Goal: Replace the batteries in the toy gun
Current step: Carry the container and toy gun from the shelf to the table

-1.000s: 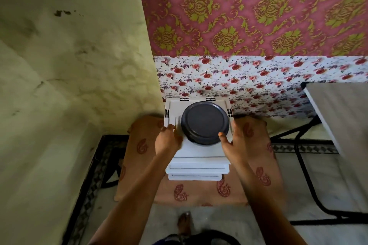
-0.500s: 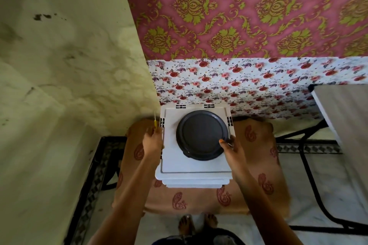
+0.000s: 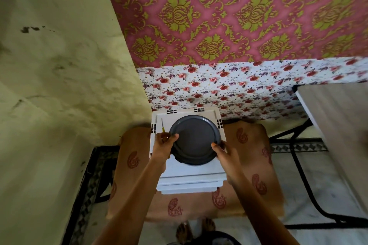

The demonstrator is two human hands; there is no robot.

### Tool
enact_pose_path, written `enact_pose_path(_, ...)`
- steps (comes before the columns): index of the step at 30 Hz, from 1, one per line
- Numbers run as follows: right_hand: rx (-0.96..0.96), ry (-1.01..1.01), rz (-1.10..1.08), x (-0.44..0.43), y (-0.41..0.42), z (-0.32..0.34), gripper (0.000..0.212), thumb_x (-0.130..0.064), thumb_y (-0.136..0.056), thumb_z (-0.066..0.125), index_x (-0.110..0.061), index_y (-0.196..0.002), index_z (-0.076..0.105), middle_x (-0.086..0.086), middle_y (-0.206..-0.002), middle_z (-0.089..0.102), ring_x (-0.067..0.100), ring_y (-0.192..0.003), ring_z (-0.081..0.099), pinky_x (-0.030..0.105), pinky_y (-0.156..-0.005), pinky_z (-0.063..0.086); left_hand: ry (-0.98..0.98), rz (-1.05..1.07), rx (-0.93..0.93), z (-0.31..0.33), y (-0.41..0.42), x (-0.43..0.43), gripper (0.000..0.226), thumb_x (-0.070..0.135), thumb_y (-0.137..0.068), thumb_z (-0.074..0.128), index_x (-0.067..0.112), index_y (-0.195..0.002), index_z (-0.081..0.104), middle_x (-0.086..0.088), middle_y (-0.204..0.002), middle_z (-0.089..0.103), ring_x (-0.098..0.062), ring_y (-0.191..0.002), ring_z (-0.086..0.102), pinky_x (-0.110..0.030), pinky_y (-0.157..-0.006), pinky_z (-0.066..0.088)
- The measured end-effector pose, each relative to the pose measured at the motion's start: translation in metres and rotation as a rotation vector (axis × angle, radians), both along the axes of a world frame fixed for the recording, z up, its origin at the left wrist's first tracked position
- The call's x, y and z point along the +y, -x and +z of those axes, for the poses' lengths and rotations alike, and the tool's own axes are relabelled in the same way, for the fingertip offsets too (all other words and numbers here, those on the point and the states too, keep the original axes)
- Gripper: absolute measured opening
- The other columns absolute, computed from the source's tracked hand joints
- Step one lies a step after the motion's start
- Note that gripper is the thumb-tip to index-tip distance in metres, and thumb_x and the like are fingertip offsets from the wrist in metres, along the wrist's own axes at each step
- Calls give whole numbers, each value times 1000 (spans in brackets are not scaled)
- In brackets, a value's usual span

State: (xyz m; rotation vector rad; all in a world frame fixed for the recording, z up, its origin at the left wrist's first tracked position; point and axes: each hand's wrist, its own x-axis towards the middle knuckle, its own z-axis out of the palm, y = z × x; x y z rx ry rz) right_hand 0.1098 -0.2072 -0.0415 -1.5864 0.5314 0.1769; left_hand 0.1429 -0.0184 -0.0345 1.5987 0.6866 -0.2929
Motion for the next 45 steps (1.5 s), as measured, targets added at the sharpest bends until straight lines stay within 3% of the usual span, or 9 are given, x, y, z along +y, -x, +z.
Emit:
enact_pose_path(5,-38,-3,-108,-9,22,14,25,-29,-79,69,-14,-99,67,0,-98,70,18,-97,64,45,-91,52,24,-63,-73,20,8,-15,34,30,-86,67,15,-109,47,-12,-110,59,-25,-87,56,-28,-56,40)
enact_pose_path(10,-158,3,-230,-42,53,41,22,-13,-83,66,-33,-89,60,-22,-85,61,-6,-81,58,10,-70,50,99,-193,-98,37,16,-55,33,31,-87,64,15,-108,44,-11,-113,57,-27,-93,55,-30,-62,41)
enact_pose_path(15,-210,39,-292,-88,84,51,51,-41,-73,67,-26,-121,59,-6,-113,67,13,-104,63,38,-89,54,130,-287,-142,52,38,-111,37,31,-88,63,13,-114,44,-12,-114,57,-28,-95,56,-29,-63,41)
enact_pose_path(19,-214,-30,-344,-130,102,54,30,-19,-87,61,-14,-116,62,0,-108,66,16,-100,63,16,-69,52,140,-297,-181,61,56,-154,41,30,-88,64,12,-119,44,-11,-116,57,-30,-102,57,-29,-64,42)
enact_pose_path(23,-249,-29,-372,-179,126,59,12,-12,-86,62,-14,-98,65,7,-99,68,21,-93,64,29,-75,53,242,-241,-221,68,82,-213,44,17,-88,65,8,-126,45,-8,-118,57,-24,-103,55,-33,-79,46)
enact_pose_path(27,-289,5,-357,-256,160,62,13,-5,-85,61,-4,-98,64,2,-87,66,-2,-72,64,9,-61,48,279,-200,-213,61,112,-284,43,16,-84,69,10,-122,51,-7,-118,61,-24,-105,58,-38,-88,49)
enact_pose_path(35,-263,5,-418,-364,199,60,19,-11,-83,65,-11,-102,66,6,-98,69,22,-94,65,38,-85,53,189,-221,-195,56,150,-391,26,23,-82,71,16,-95,49,-7,-95,60,-22,-81,59,-37,-66,48)
enact_pose_path(41,-260,-26,-436,-411,190,53,17,-8,-85,61,-9,-102,65,6,-98,68,19,-90,64,34,-82,52,145,-282,-205,51,136,-440,25,19,-85,67,18,-85,43,-5,-90,55,-15,-72,53,-28,-54,39)
enact_pose_path(45,-245,-12,-458,-436,175,47,16,-8,-87,59,-12,-103,61,0,-94,65,14,-87,61,23,-73,51,170,-325,-163,47,118,-470,29,23,-84,69,15,-102,48,-5,-101,59,-21,-87,58,-38,-72,52)
